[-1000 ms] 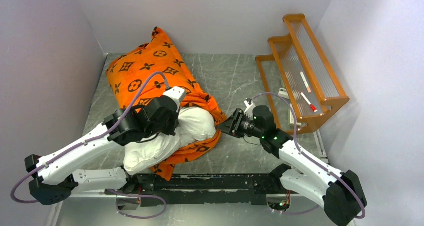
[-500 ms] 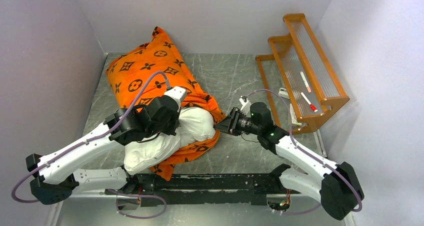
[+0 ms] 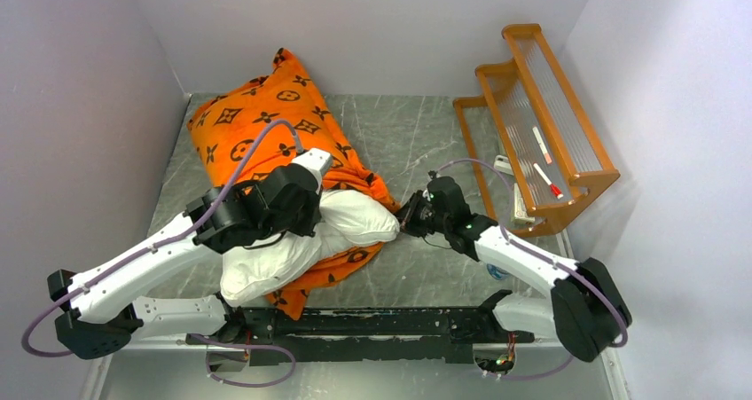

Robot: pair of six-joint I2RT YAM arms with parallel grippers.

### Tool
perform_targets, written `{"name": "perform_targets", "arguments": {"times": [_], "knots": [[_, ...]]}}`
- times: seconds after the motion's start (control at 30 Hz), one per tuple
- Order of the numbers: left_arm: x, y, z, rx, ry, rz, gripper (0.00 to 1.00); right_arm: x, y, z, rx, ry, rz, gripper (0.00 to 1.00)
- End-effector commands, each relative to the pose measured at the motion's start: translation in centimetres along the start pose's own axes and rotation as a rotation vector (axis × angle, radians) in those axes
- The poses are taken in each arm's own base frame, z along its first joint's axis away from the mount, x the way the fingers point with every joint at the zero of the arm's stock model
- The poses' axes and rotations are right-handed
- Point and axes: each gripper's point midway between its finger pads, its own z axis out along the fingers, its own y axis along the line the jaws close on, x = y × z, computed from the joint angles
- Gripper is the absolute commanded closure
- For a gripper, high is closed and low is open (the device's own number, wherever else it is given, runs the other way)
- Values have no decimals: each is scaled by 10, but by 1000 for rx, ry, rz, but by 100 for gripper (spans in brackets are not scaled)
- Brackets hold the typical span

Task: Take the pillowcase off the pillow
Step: Remove the pillow from the pillowcase.

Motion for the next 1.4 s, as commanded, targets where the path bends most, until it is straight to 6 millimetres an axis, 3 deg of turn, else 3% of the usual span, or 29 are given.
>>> {"name": "perform_targets", "arguments": {"times": [0.0,0.17,0.27,0.43,0.5,0.6,0.73,0.8,0.9,1.0,1.07,1.23,1.37], "knots": [[-55,0,-37,33,-185,-104,95,-17,-44,13,225,-72,-25,100],[-52,-8,-39,86,-175,-100,95,-12,-1,31,17,-1,-55,100],[-43,-29,-29,185,-135,-65,95,-7,16,35,-70,46,-69,100],[-18,-69,-18,410,-55,44,95,-36,0,32,31,7,-81,100],[-6,-88,-21,535,-9,97,95,-55,2,28,27,-23,-99,100],[7,-110,-28,689,30,142,95,-63,12,28,-33,14,-142,100],[7,-116,-30,731,18,152,95,-60,22,35,-53,125,-205,100],[6,-109,-22,674,9,143,95,-66,10,32,46,110,-217,94],[10,-91,-3,536,27,122,95,-83,-10,12,224,28,-238,72],[12,-74,11,418,31,99,95,-93,-17,-26,326,-80,-245,48],[12,-68,15,385,13,94,95,-92,-18,-50,351,-136,-236,44],[6,-64,18,369,-29,119,95,-64,-31,-94,351,-197,-126,32],[7,-68,20,390,-34,122,95,-34,-10,-107,129,-196,-24,21]]}}
